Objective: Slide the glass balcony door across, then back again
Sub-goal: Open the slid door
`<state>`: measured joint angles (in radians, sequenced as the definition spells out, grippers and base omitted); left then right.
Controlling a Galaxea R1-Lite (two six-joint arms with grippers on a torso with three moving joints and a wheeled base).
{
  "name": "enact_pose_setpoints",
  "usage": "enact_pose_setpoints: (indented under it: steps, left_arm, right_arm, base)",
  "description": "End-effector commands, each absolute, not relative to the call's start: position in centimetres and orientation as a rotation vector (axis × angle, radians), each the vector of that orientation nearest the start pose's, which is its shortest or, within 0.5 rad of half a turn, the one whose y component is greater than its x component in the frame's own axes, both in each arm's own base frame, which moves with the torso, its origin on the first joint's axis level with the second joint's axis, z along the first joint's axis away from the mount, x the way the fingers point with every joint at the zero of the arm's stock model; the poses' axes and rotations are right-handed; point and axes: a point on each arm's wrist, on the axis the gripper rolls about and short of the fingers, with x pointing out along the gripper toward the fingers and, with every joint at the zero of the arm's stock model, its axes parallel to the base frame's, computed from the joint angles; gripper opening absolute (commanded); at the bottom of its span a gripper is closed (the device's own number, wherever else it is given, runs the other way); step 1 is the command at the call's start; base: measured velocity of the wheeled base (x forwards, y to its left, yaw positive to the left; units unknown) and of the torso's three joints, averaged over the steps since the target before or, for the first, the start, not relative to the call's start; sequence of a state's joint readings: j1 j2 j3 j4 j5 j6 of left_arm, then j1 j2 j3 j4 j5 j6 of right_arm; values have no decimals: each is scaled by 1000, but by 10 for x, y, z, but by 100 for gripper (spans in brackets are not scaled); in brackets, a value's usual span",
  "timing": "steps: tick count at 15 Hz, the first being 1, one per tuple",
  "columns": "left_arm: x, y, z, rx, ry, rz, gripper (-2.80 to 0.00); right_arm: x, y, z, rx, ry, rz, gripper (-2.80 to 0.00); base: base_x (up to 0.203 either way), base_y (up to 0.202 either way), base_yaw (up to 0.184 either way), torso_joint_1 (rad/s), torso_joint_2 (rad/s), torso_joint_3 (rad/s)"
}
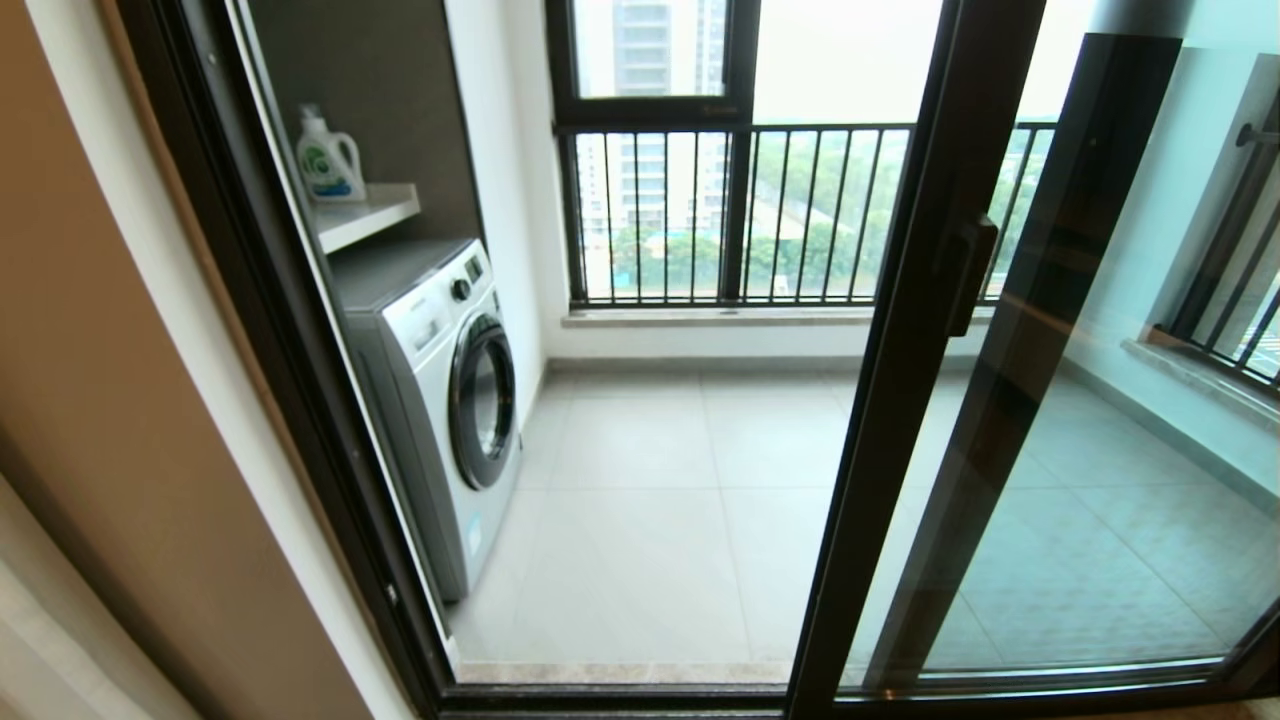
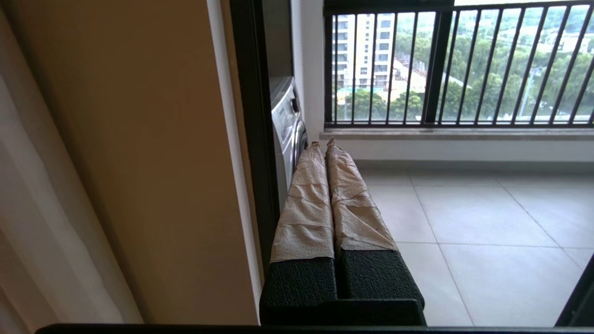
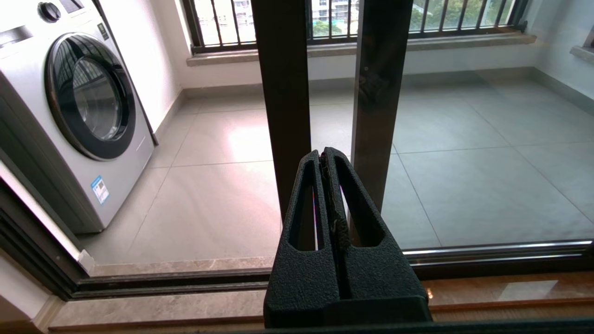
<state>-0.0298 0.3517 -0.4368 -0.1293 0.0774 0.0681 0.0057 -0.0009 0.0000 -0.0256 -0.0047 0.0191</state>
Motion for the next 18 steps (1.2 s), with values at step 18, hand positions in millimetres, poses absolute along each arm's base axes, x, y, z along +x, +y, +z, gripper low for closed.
enact_pose_setpoints:
  steps: [18]
  left_arm:
    - [-23,0,75,58,6,-16,-280]
  right_arm:
    - [-22,0,75,20,-14,2,-280]
  base:
    - [0,0,0,0,0,0]
